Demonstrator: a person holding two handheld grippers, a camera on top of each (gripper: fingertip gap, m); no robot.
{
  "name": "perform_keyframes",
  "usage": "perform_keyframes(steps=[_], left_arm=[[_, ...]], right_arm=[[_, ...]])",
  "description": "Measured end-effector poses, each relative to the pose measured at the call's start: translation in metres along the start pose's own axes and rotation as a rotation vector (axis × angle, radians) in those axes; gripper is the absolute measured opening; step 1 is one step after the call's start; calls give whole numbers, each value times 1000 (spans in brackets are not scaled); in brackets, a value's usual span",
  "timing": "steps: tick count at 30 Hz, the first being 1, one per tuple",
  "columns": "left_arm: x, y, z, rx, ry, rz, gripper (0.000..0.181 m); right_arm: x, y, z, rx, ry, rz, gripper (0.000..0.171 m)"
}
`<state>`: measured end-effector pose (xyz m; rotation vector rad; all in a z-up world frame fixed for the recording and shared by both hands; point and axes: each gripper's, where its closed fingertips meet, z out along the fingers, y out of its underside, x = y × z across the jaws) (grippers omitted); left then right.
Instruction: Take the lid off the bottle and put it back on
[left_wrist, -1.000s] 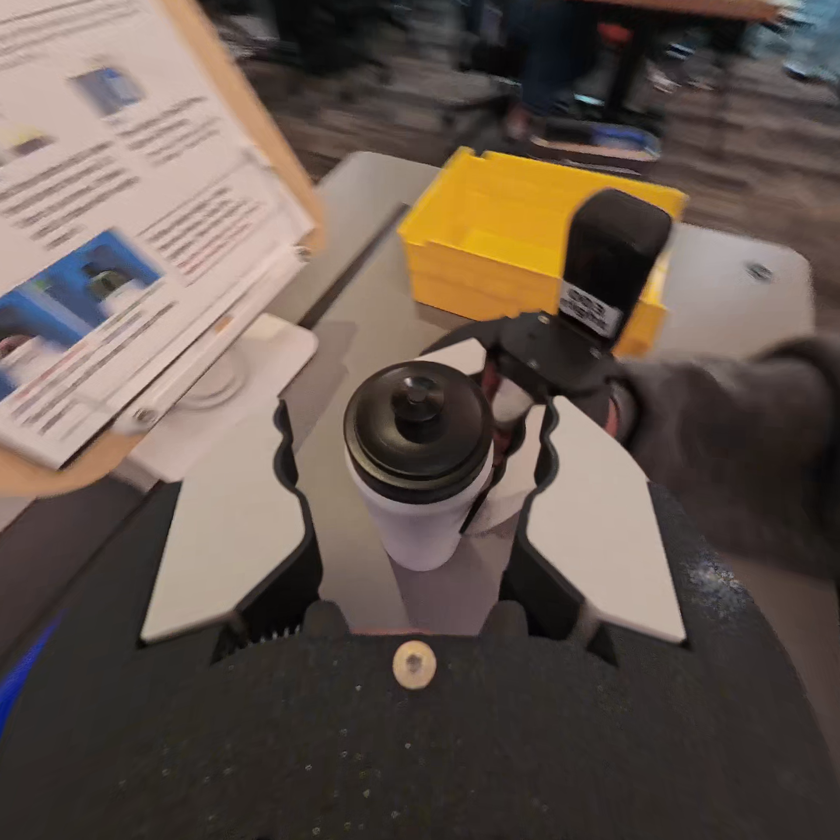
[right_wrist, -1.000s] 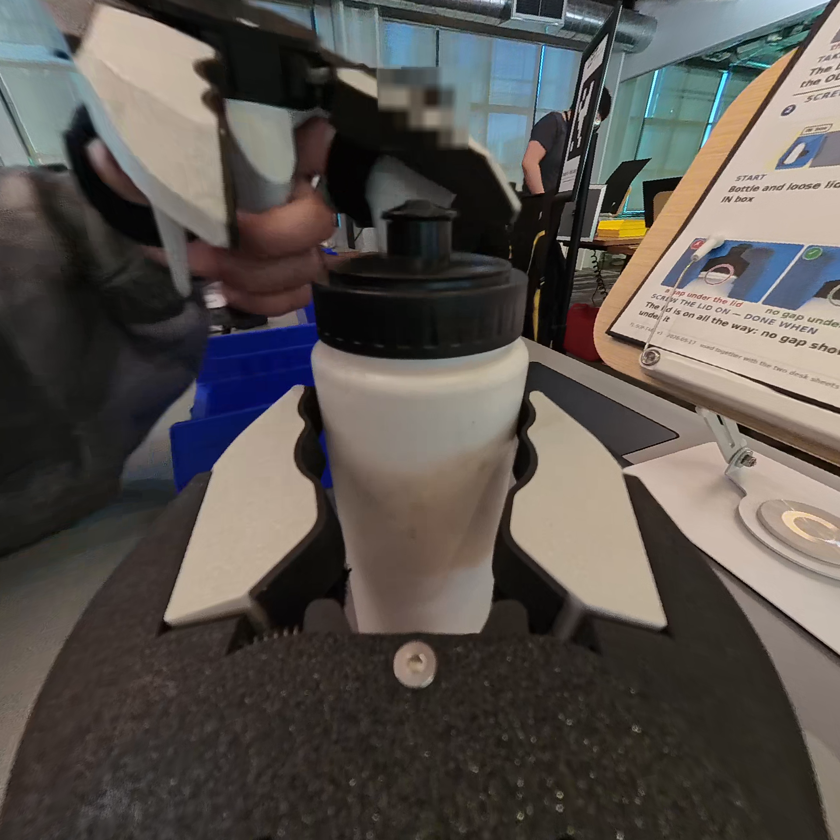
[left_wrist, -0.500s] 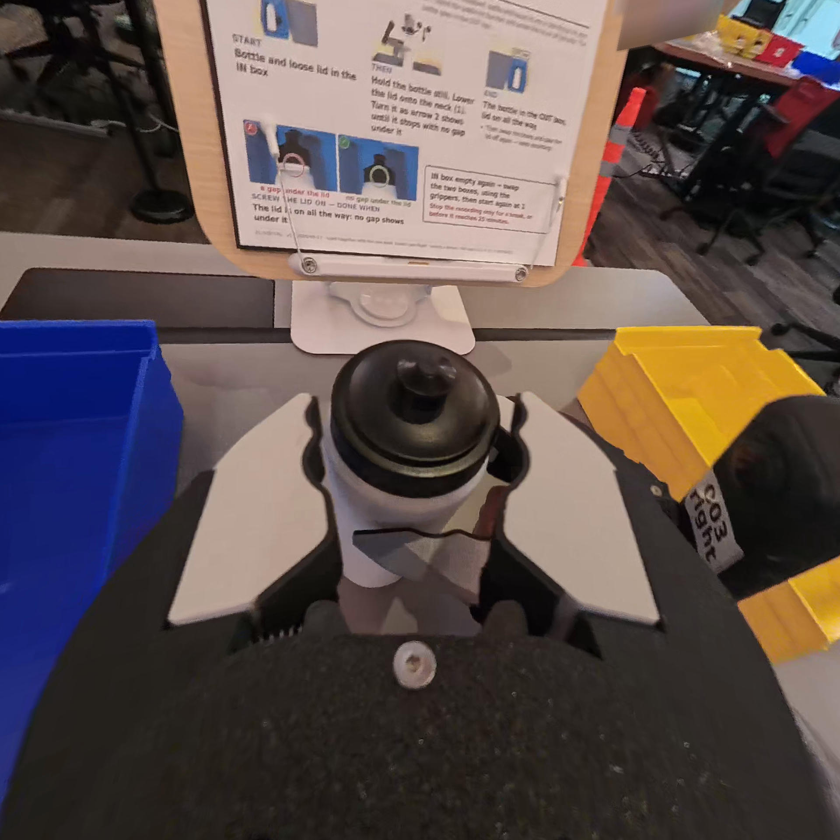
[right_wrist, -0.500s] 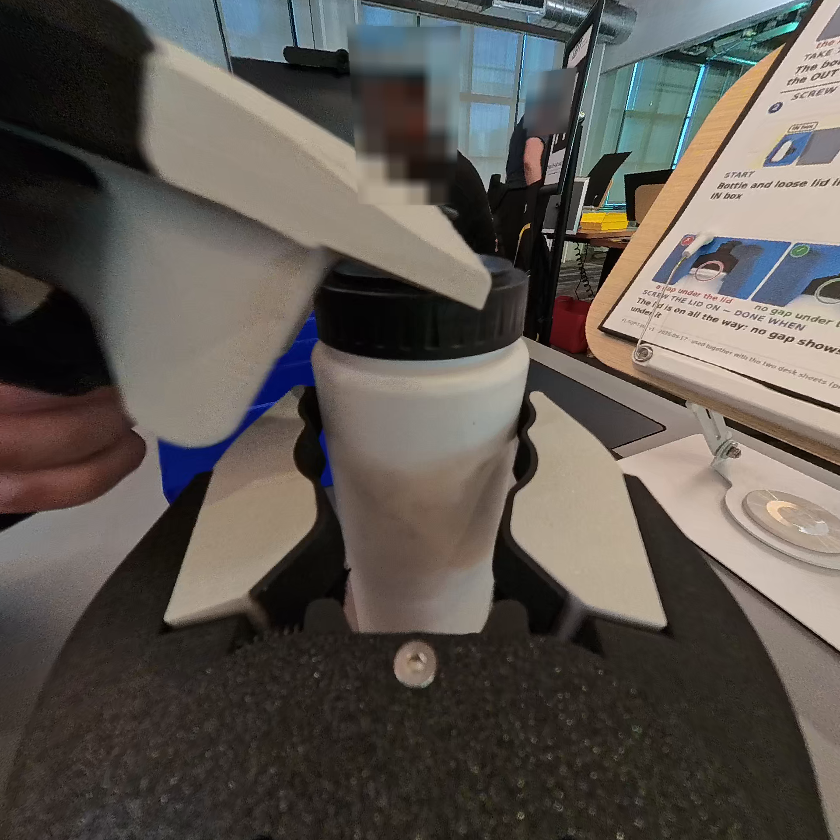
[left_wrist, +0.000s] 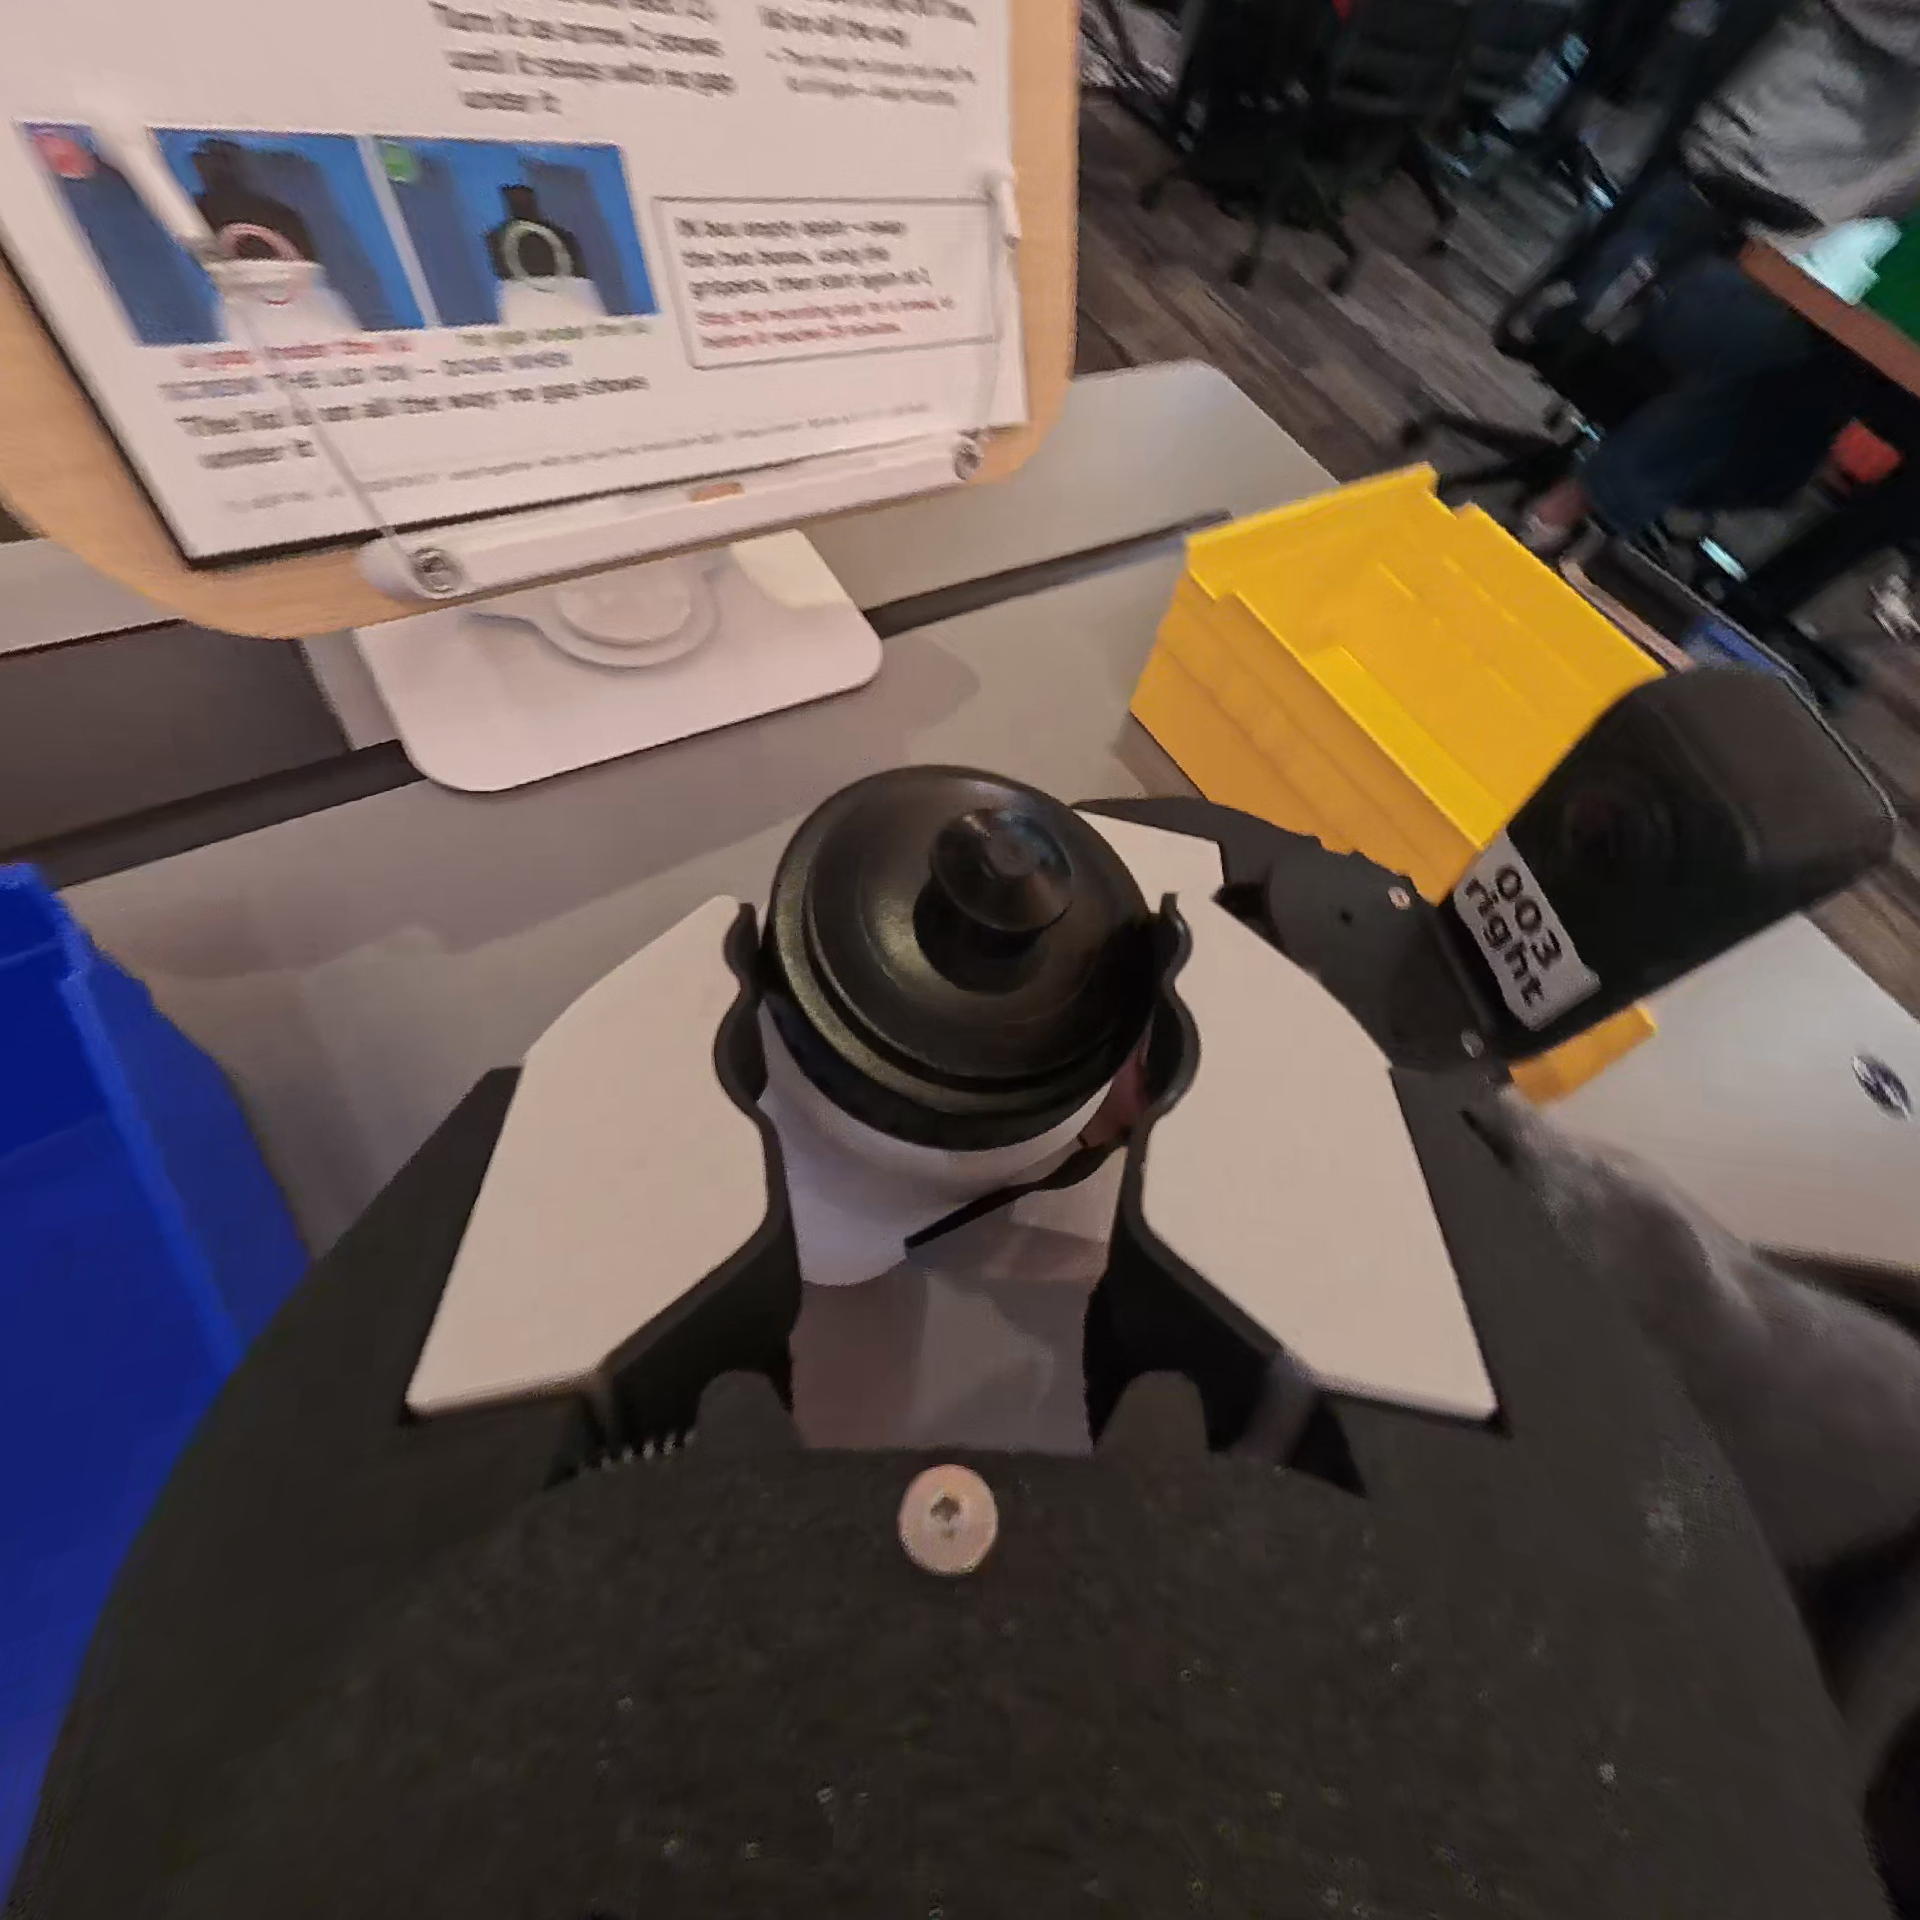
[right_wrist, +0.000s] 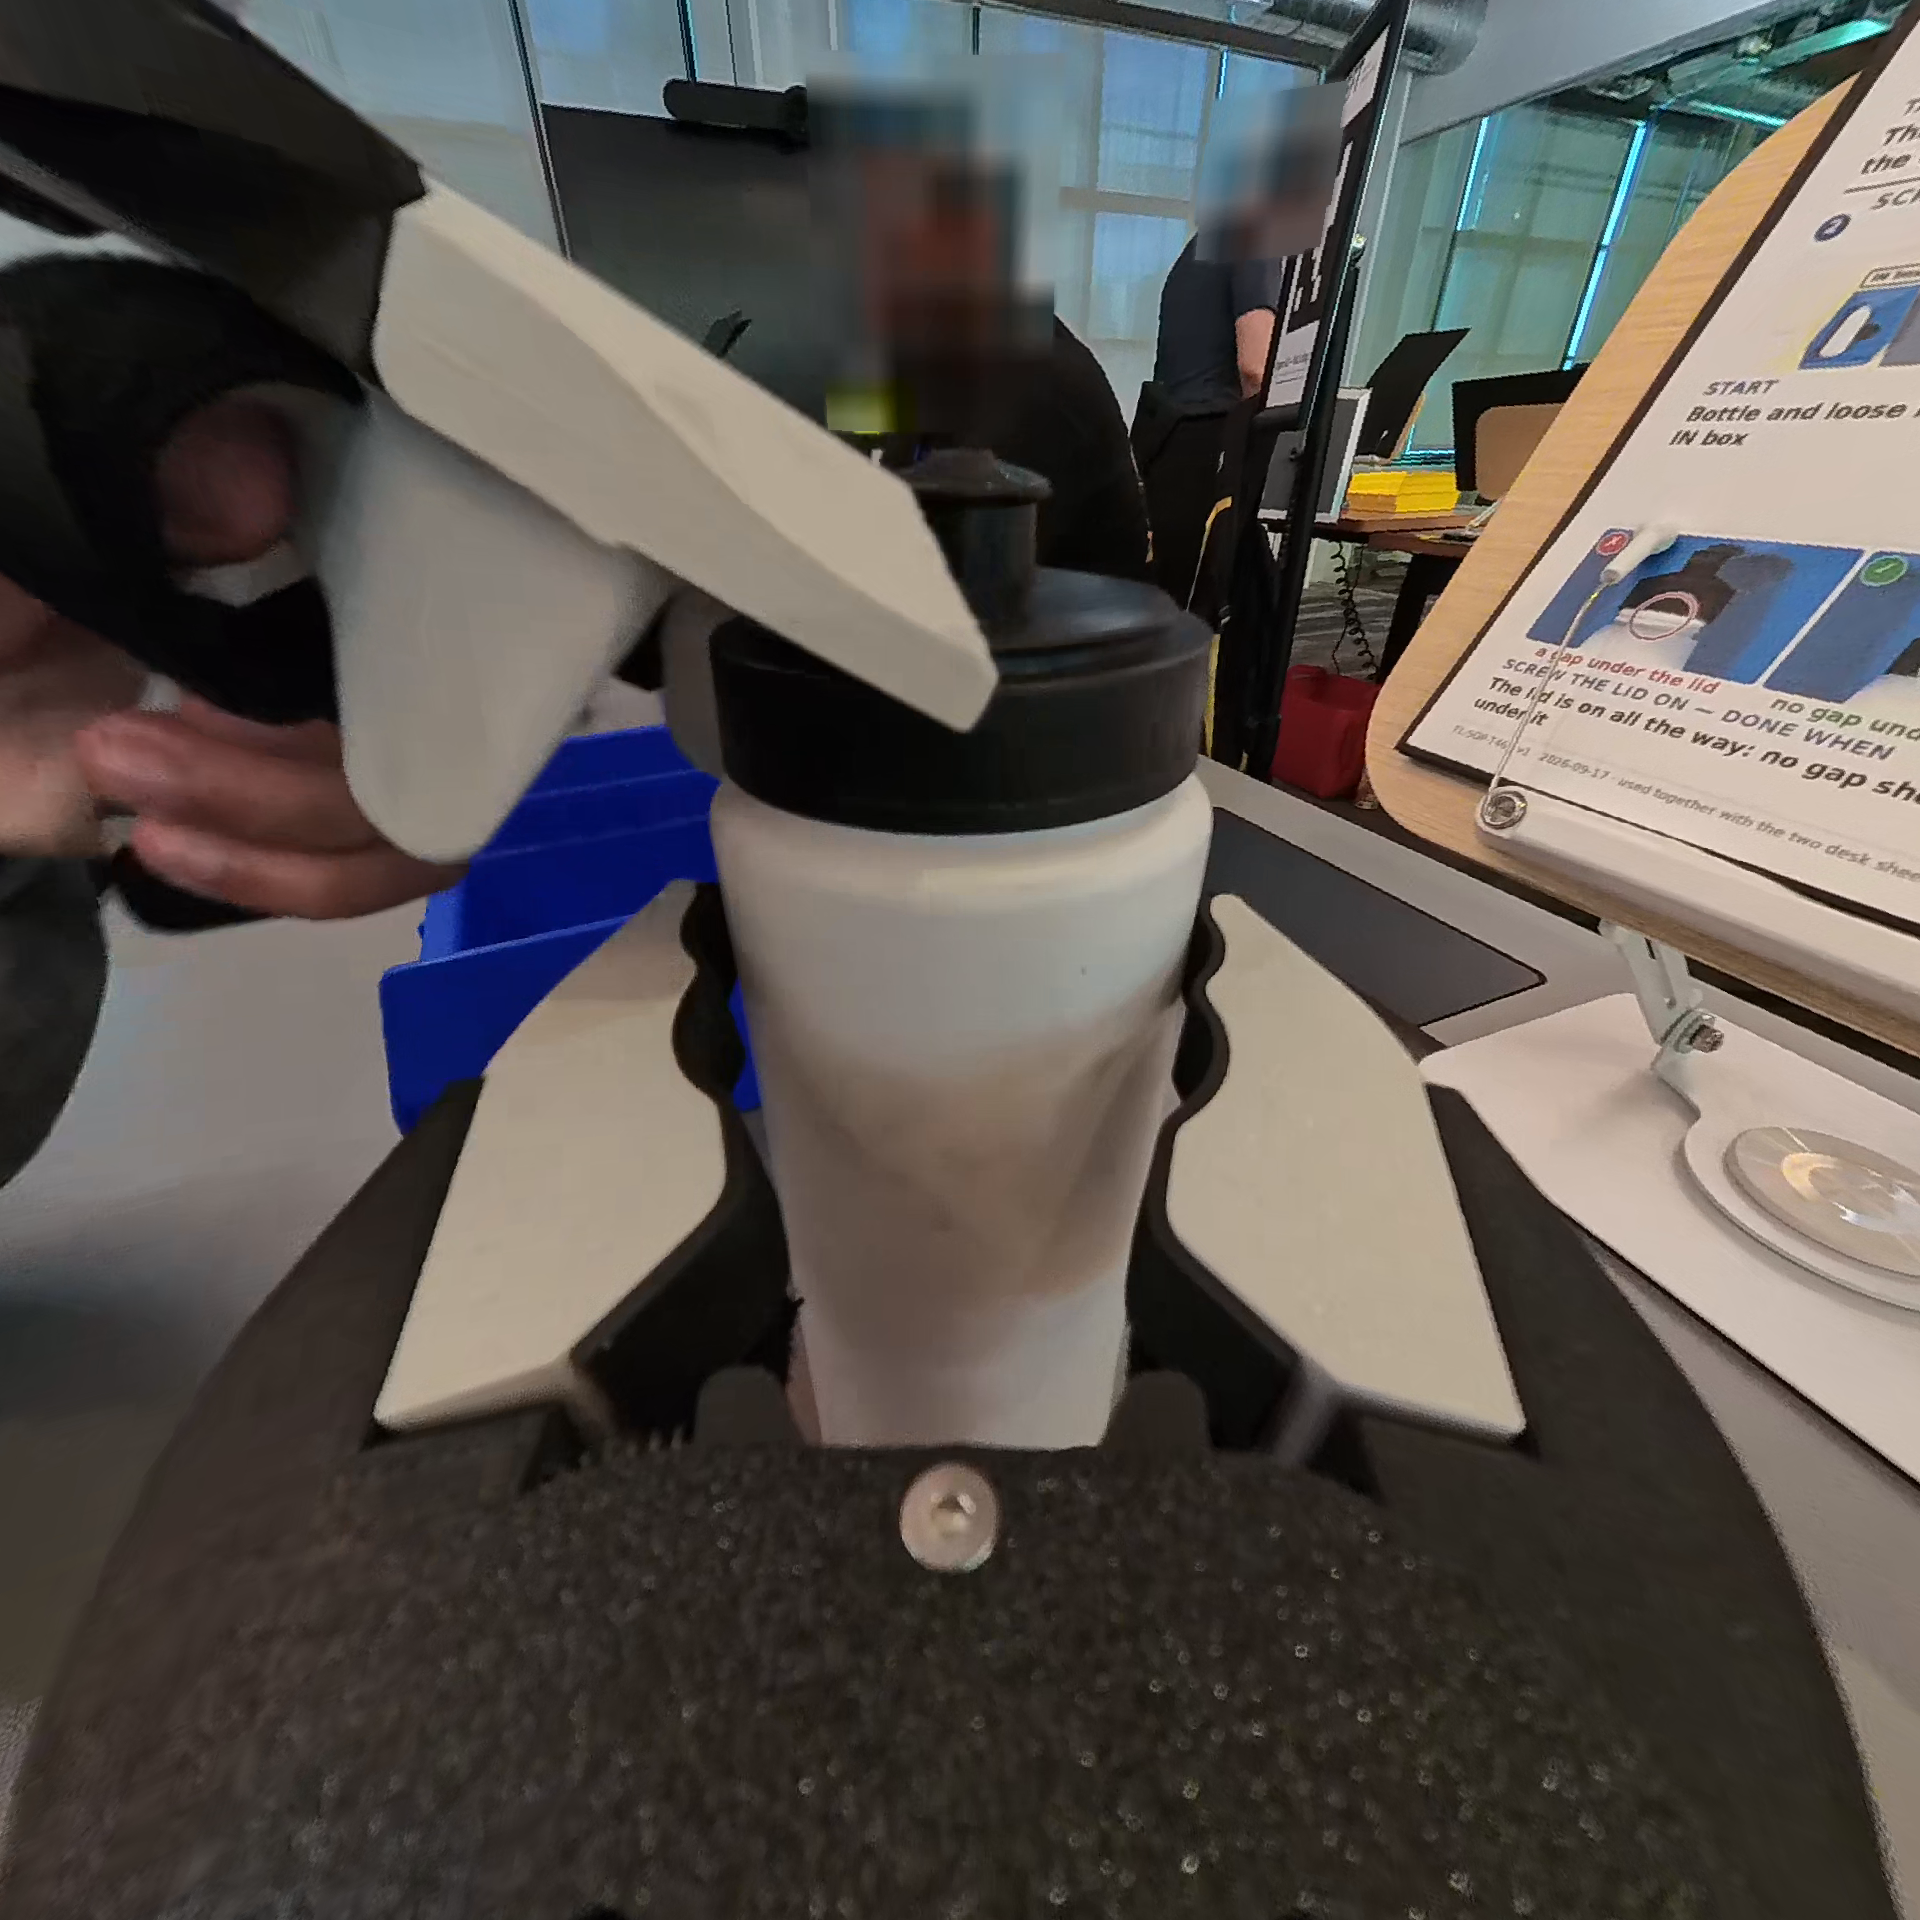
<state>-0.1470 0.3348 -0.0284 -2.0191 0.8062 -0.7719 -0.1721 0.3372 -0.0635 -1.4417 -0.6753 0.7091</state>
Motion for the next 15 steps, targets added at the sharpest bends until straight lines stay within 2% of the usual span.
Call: perform_keyframes(steps=[7, 15], left_arm=[[4, 8, -6, -274, 315, 241, 71], [5, 9, -7, -511, 618, 550, 71]], right_arm=[[-3, 1, 1, -7, -15, -8, 83], [-3, 1, 1, -14, -16, -10, 82]])
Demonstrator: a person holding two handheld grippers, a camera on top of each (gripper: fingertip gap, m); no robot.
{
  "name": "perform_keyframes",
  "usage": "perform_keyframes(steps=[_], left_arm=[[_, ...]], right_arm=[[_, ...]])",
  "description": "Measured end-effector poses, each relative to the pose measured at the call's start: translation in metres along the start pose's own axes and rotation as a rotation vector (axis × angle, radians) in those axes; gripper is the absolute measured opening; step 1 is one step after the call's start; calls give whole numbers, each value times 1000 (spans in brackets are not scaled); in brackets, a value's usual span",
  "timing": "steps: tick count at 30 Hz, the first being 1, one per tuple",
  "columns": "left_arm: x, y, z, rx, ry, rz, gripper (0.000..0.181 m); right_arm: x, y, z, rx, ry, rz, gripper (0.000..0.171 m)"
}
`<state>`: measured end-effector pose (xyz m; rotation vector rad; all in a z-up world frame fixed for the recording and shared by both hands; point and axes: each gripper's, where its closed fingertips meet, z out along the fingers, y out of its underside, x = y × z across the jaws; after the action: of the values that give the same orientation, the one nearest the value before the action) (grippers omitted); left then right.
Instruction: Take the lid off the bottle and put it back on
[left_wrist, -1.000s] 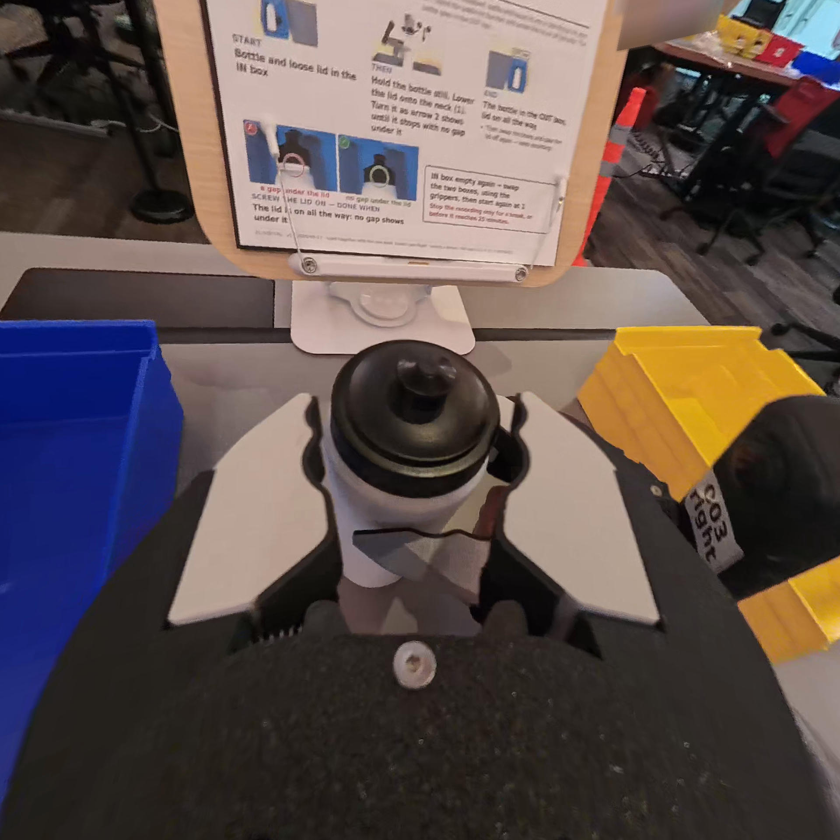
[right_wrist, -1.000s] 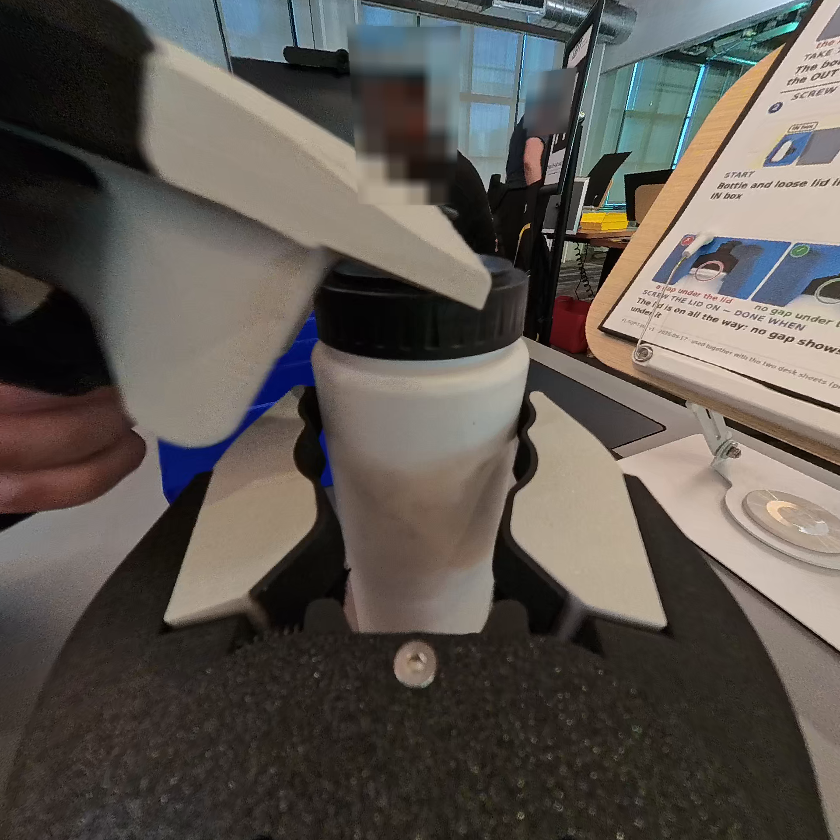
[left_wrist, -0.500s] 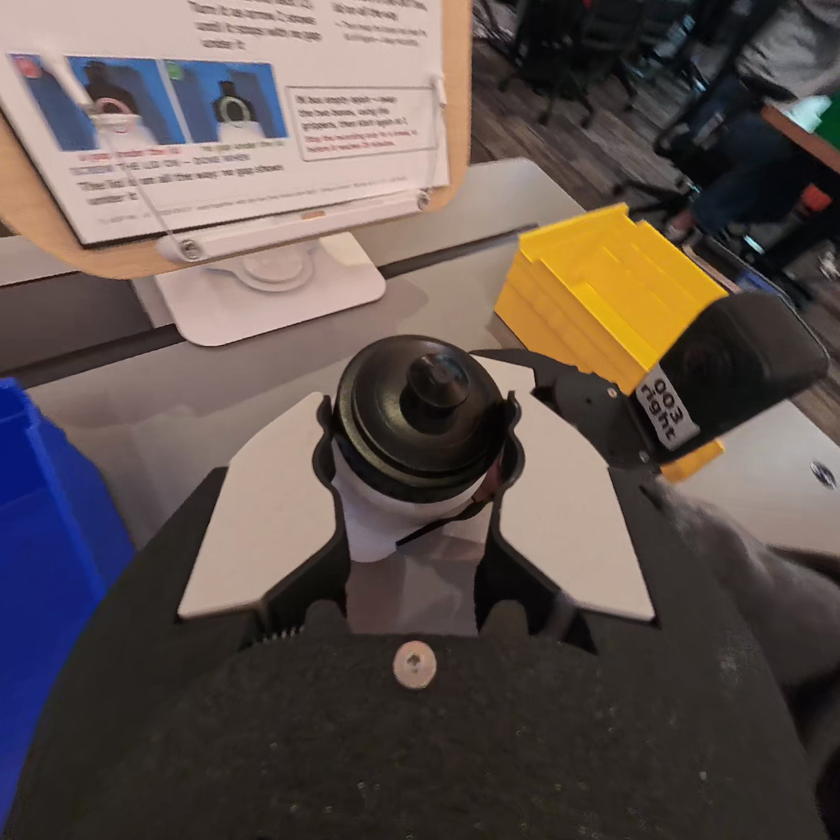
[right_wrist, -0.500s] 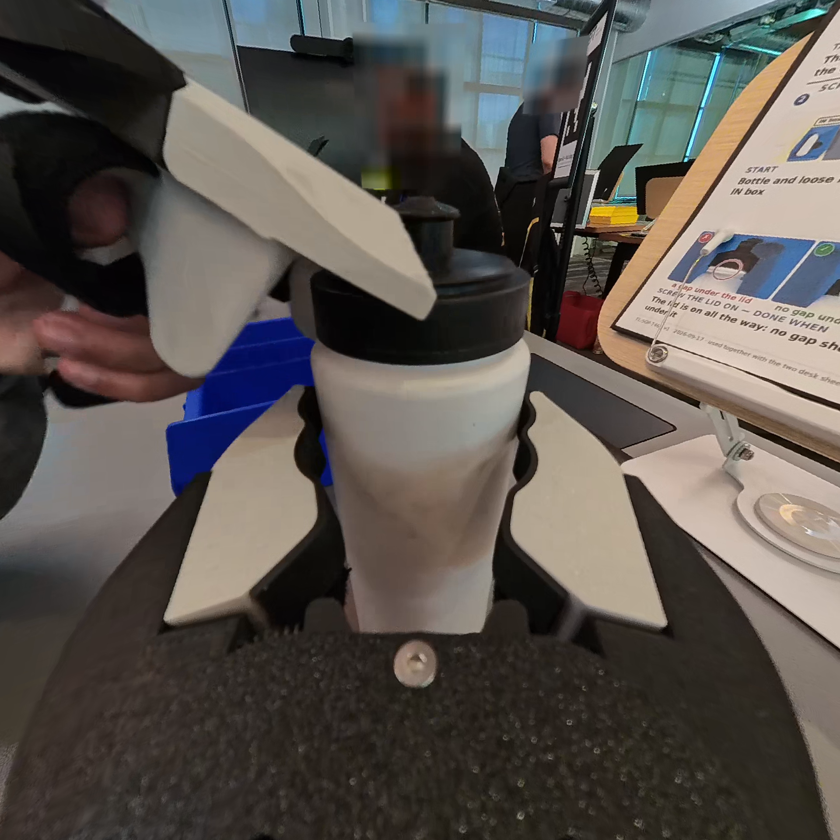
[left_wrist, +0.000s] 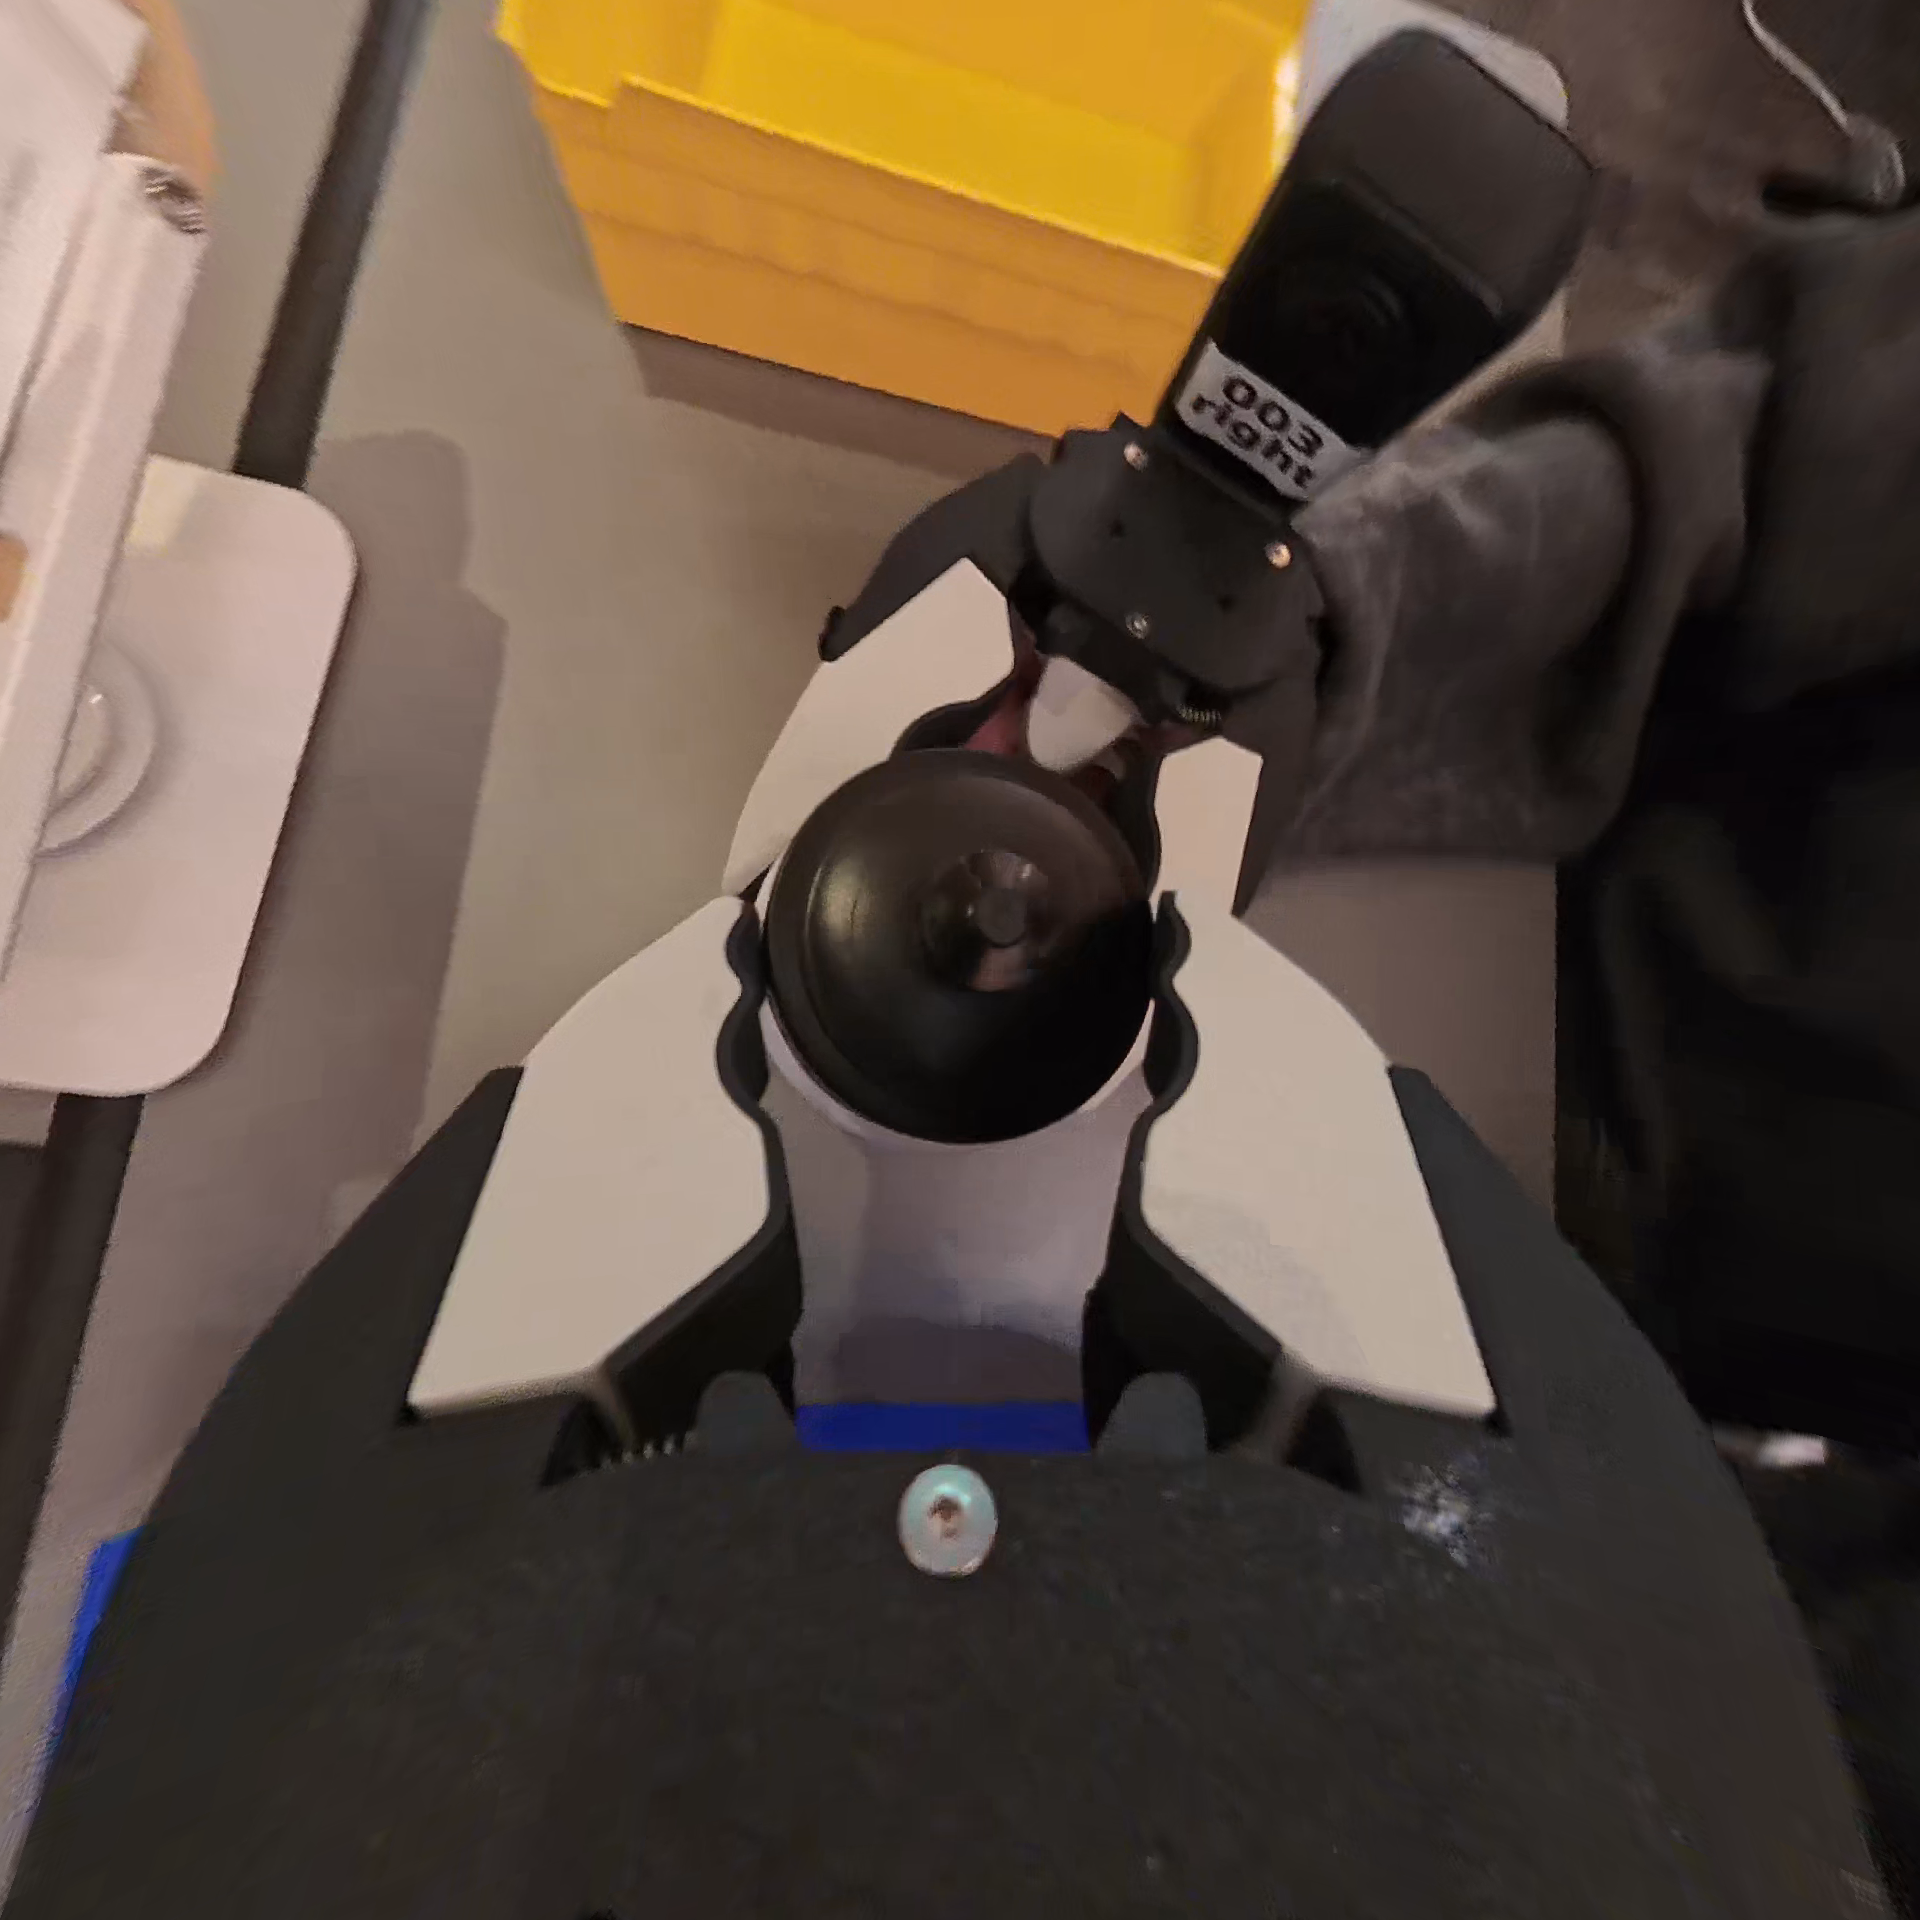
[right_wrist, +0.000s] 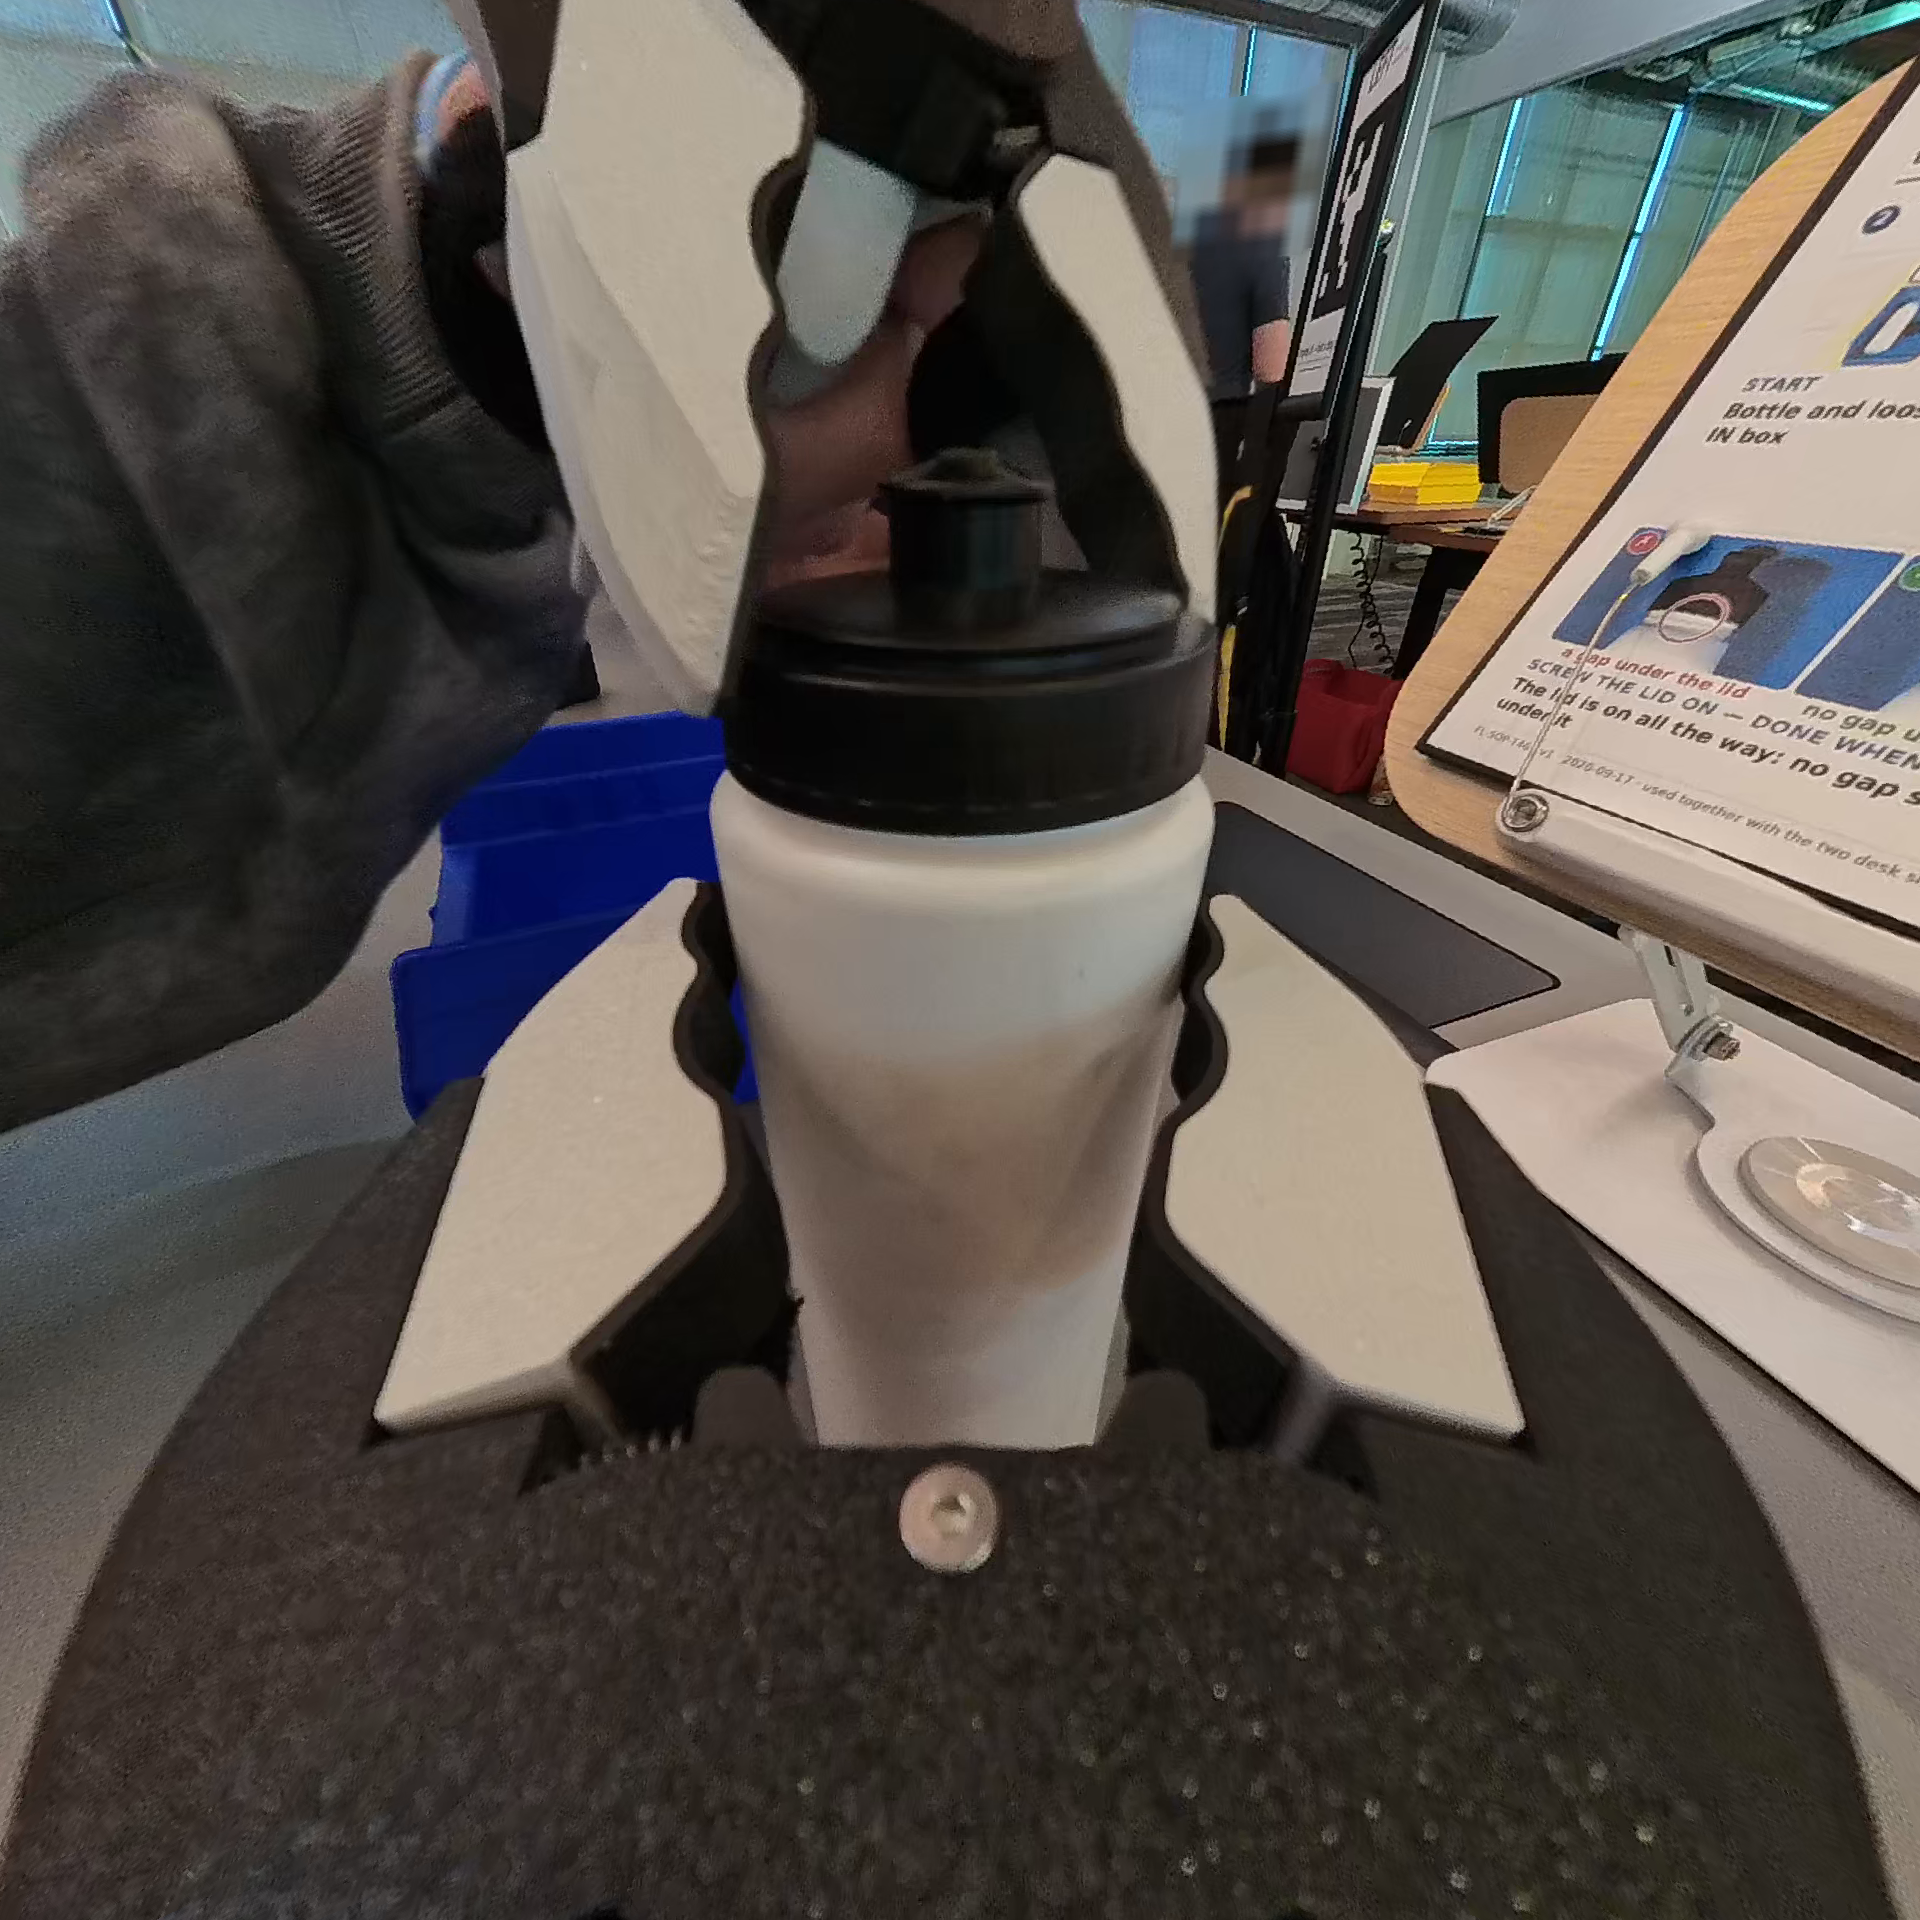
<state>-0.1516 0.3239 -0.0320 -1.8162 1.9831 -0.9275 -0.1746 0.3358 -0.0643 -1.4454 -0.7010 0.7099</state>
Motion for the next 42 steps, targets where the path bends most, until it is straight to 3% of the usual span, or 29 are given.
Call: perform_keyframes(steps=[9, 15, 17, 20, 23, 26, 29, 32, 38, 40, 42], left_arm=[[3, 3, -1, -178, 247, 316, 71], [5, 1, 0, -177, 244, 356, 71], [6, -1, 1, -115, 184, 354, 73], [21, -8, -3, 2, 82, 322, 91], [16, -32, -13, 199, -170, 227, 93], [0, -46, -23, 381, -430, -65, 93], [-10, -39, -29, 523, -631, -389, 105], [-4, -29, -27, 645, -775, -557, 104], [-5, -10, 1, 582, -1004, -663, 100], [-12, -1, -5, 564, -1070, -711, 78], [-14, 0, -6, 578, -1028, -721, 74]], right_arm=[[2, 0, 1, 2, 22, -3, 82], [3, 0, -1, 5, 19, -1, 82], [2, 0, 0, 4, 18, 0, 82], [1, 0, 1, 3, 24, -4, 82], [1, 0, 0, 12, 26, -3, 82], [2, 0, 0, 14, 38, -4, 82], [2, 0, 0, 16, 55, -8, 82], [2, 0, 0, 12, 61, -12, 82], [2, 1, 0, 4, 66, -14, 82], [2, 1, -1, 3, 68, -12, 82], [2, 1, -1, -1, 70, -13, 82]])
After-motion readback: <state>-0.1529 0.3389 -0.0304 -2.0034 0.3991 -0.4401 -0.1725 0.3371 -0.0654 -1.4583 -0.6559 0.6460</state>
